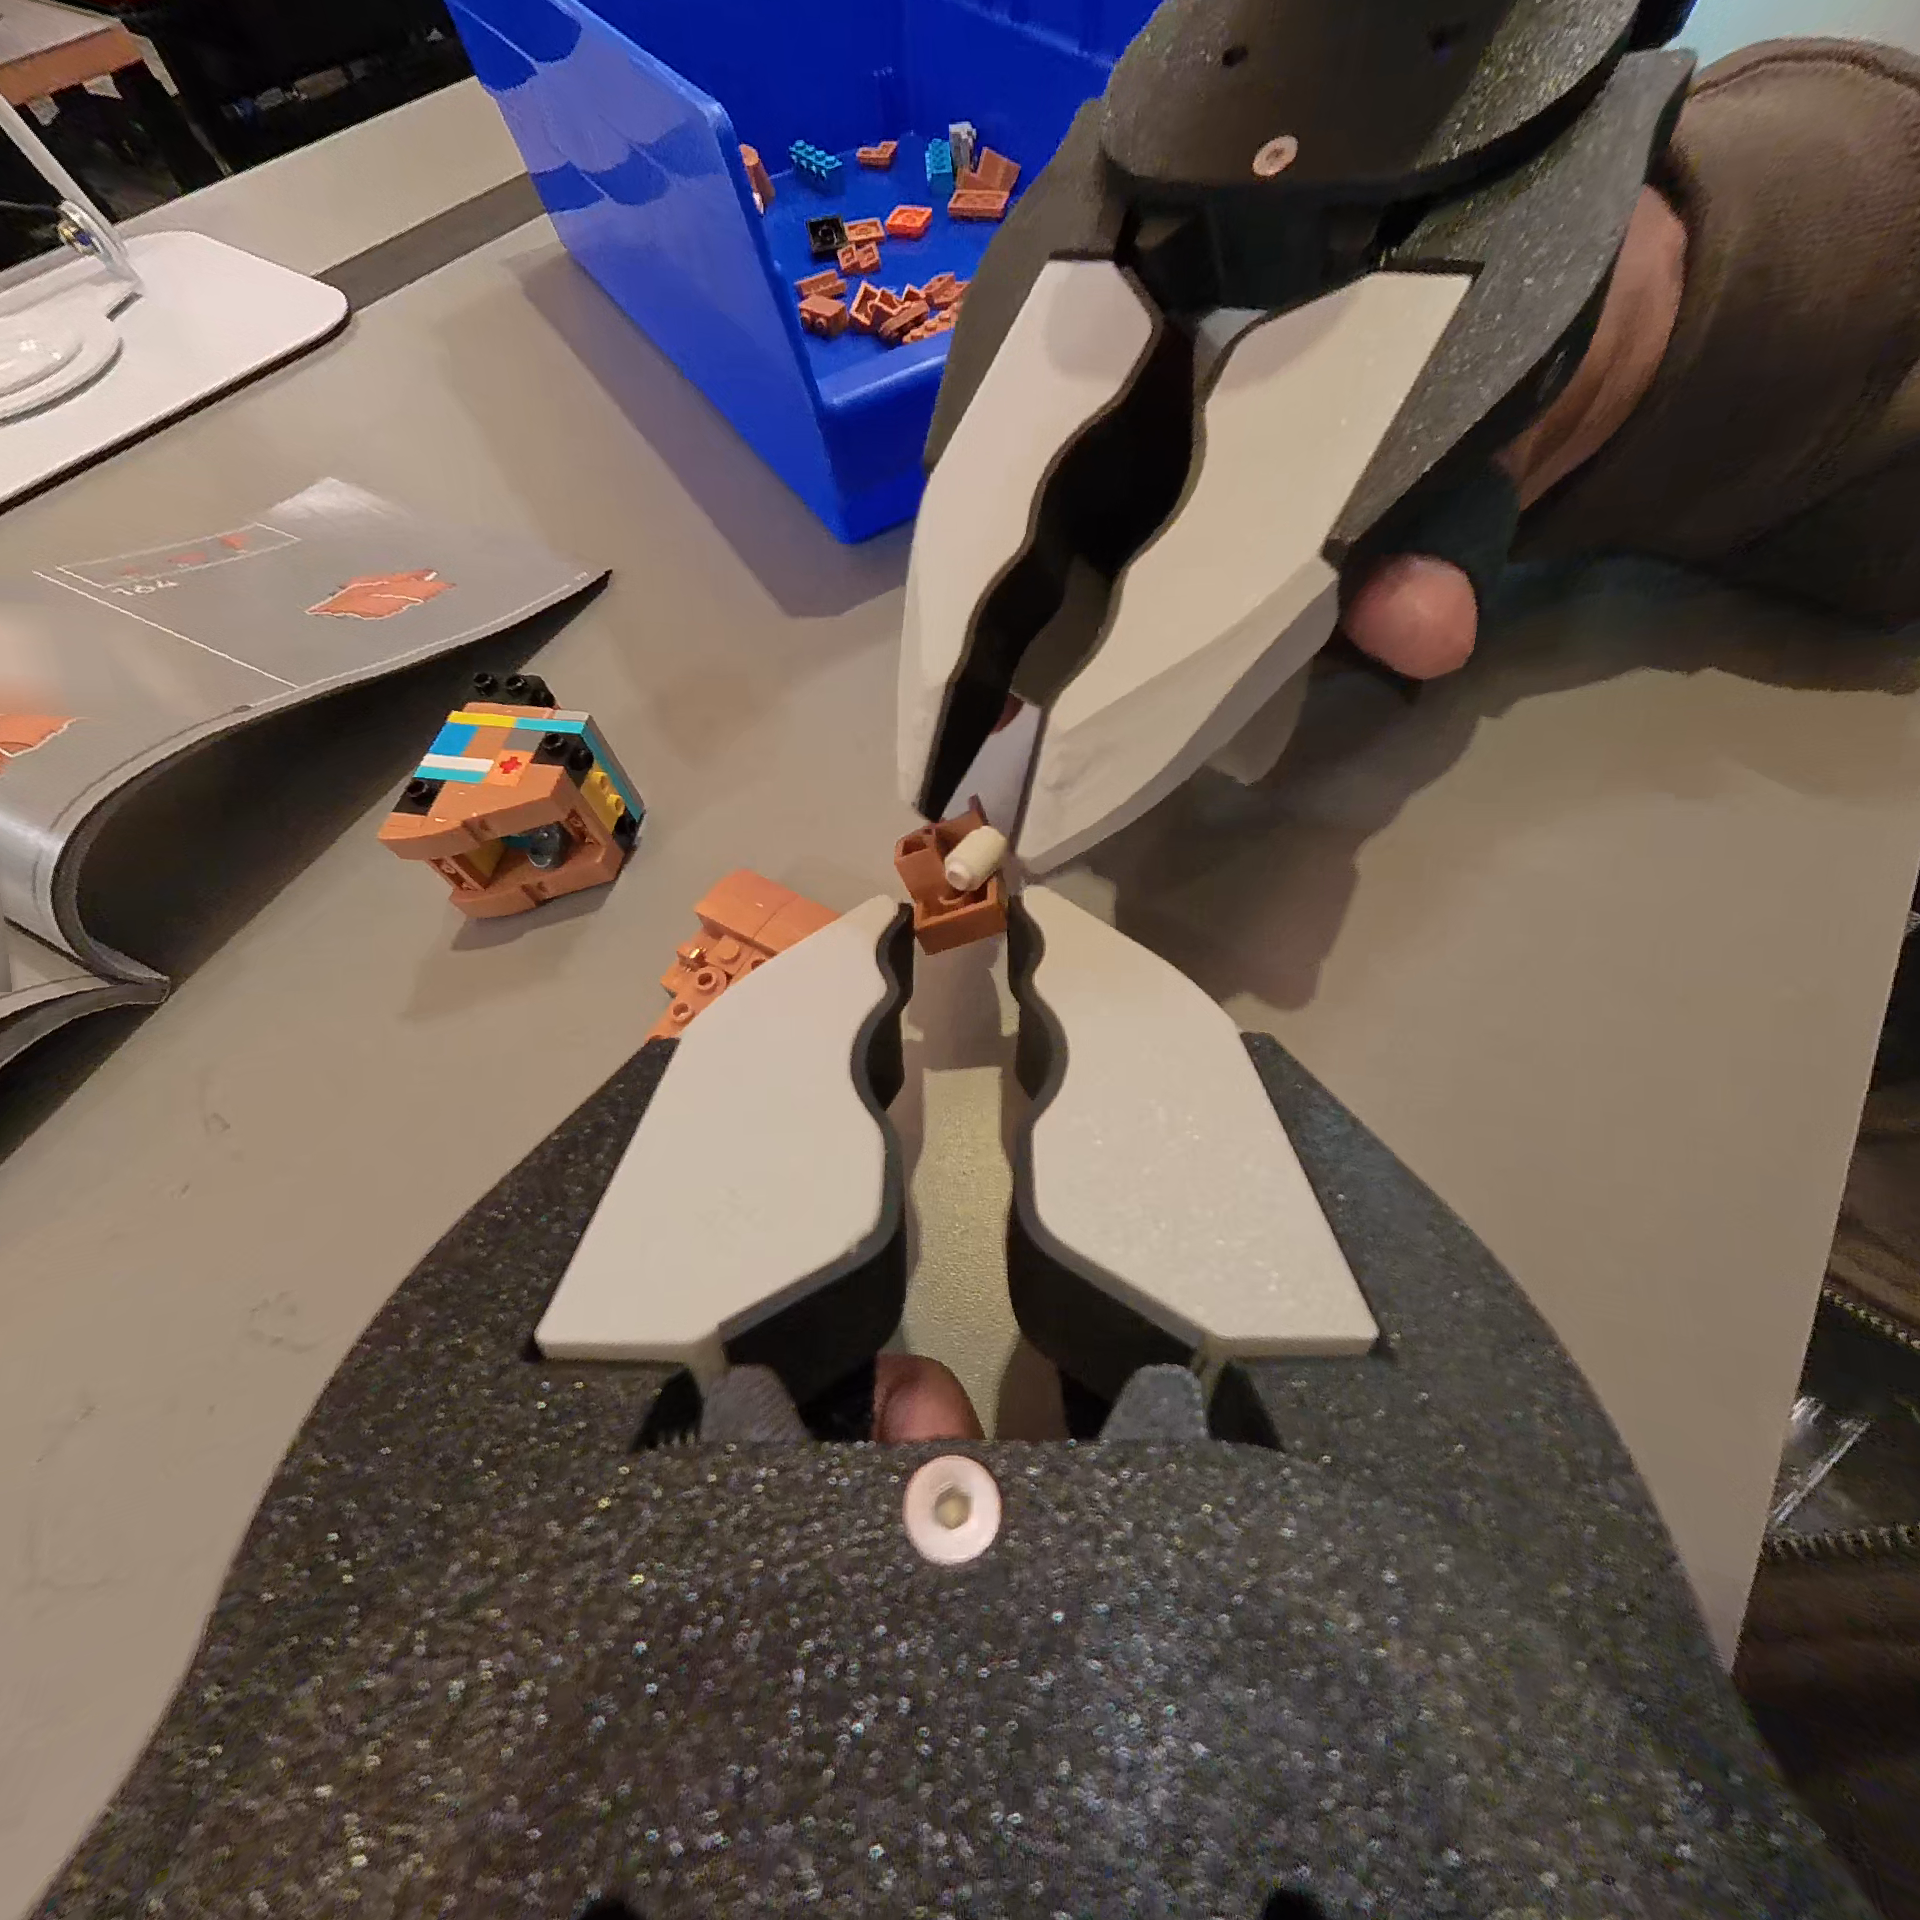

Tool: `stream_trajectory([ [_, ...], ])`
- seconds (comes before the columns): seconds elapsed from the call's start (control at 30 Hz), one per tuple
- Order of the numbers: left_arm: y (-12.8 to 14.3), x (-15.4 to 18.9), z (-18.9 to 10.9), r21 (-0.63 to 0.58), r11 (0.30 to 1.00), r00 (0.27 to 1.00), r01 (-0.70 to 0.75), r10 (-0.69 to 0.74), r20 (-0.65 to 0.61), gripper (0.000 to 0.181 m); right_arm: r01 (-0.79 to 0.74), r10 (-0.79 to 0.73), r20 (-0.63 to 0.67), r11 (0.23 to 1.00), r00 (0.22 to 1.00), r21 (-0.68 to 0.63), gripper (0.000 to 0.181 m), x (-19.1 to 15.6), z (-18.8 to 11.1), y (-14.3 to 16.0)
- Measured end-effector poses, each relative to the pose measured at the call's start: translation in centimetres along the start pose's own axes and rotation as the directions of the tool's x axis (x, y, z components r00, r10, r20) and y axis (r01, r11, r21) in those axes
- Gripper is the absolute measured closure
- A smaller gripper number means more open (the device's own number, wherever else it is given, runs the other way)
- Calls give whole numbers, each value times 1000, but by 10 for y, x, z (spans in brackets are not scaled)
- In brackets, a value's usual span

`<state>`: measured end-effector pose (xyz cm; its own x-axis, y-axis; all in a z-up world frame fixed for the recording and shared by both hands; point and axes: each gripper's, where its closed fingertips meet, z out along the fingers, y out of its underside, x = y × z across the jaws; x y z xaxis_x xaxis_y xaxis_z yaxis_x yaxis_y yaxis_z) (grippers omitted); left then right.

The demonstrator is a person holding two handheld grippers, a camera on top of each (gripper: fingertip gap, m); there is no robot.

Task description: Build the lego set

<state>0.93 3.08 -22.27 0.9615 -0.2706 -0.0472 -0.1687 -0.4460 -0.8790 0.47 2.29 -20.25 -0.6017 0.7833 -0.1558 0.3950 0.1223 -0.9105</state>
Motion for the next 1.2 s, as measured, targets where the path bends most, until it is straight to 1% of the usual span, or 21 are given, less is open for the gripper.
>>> stream_trajectory([
  [0.1,0,0,0,4,1000,1000,3,-3,-5,164,61,-62,-25,998,998,-21,166,1,-5,4],
  [0.2,-1,1,-1,9,1000,1000,5,-5,-11,164,159,-163,-70,986,984,-54,167,4,-8,9],
  [0.33,-2,2,-2,15,1000,1000,-3,4,-17,164,306,-319,-114,945,941,-114,169,6,-8,15],
  [0.43,-1,3,-2,11,1000,1000,-16,17,-15,164,368,-387,-137,918,912,-149,171,7,-6,18],
  [0.67,0,3,-4,10,999,999,-30,31,-10,164,370,-388,-142,919,911,-136,171,7,-4,16],
  [0.87,3,6,-2,-14,998,998,-62,62,-18,164,370,-383,-148,923,912,-110,171,5,-4,10],
  [1.2,3,7,-2,-14,998,998,-67,67,-22,164,398,-412,-141,910,900,-117,171,3,-3,12],
])
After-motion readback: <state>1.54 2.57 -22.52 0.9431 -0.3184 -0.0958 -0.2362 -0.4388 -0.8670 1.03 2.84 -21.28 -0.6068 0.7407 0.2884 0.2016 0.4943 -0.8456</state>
